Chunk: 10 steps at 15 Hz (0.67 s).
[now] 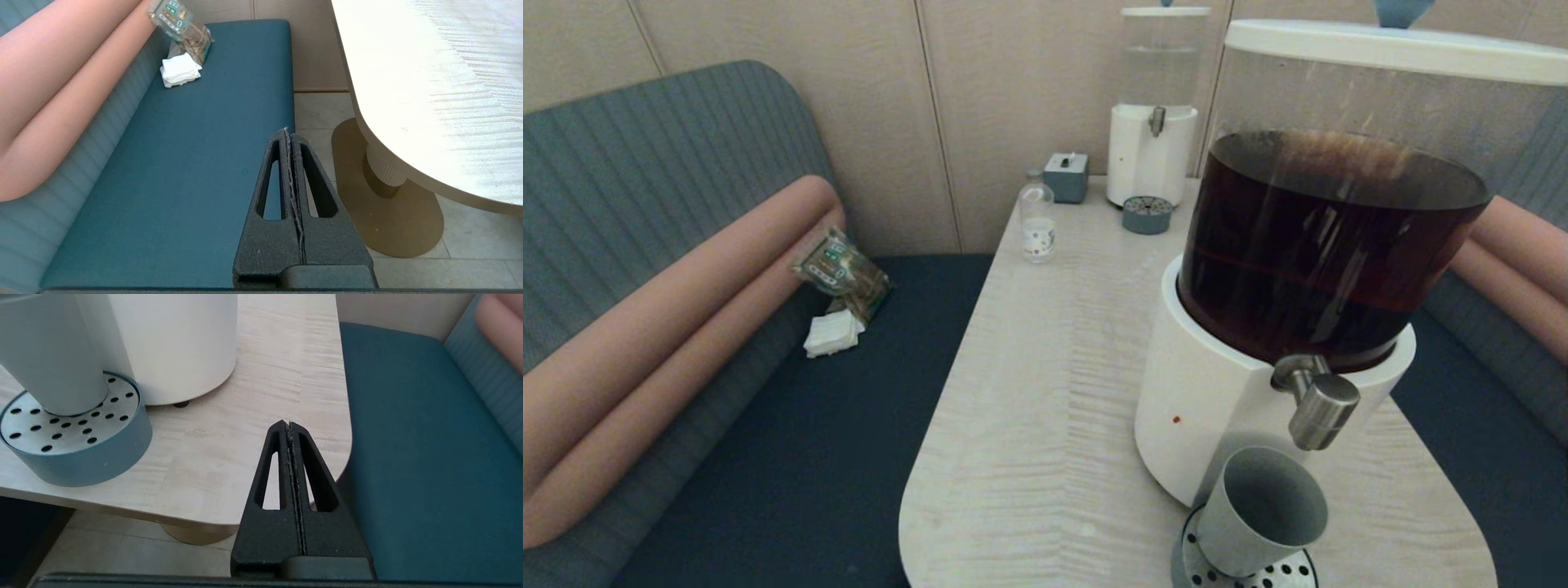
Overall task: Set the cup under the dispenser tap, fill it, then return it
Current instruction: Turn on the faucet
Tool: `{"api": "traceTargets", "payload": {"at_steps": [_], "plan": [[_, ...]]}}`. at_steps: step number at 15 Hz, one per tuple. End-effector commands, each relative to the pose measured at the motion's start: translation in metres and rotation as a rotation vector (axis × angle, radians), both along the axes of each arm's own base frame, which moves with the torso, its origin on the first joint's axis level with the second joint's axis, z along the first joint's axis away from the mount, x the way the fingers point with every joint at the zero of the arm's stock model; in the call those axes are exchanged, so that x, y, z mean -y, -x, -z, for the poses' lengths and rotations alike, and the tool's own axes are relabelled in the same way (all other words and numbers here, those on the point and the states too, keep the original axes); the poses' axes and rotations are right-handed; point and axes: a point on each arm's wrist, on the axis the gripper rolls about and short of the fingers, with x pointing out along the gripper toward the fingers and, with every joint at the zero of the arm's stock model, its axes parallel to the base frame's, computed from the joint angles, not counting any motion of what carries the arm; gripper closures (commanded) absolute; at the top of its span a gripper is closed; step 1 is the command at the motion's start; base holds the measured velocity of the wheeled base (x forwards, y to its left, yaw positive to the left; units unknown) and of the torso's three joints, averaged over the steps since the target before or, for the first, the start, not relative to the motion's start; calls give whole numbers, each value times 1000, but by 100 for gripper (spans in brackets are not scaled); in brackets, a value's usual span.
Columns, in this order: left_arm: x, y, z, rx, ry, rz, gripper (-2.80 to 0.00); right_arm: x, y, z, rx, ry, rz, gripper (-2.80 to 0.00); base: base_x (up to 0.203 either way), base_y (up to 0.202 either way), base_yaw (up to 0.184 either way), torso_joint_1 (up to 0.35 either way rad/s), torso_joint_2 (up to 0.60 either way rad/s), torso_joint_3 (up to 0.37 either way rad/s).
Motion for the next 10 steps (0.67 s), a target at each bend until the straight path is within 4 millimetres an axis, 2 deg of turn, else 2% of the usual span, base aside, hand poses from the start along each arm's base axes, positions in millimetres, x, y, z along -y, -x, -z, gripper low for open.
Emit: {"api": "traceTargets", "payload": {"at_steps": [1,3,6,8,10], "plan": [[0,0,0,0,-1,0,0,0,5,-14,59,1,-2,0,0,0,0,0,0,0],[0,0,0,0,0,0,0,0,23,-57,181,1,-14,0,0,0,0,0,0,0],[0,0,0,0,0,0,0,0,59,-137,311,2,-39,0,0,0,0,0,0,0],[0,0,0,-1,0,0,0,0,54,-192,304,-1,-51,0,0,0,0,0,0,0],[0,0,0,0,0,0,0,-1,35,-241,286,-21,-67,0,0,0,0,0,0,0]]}}
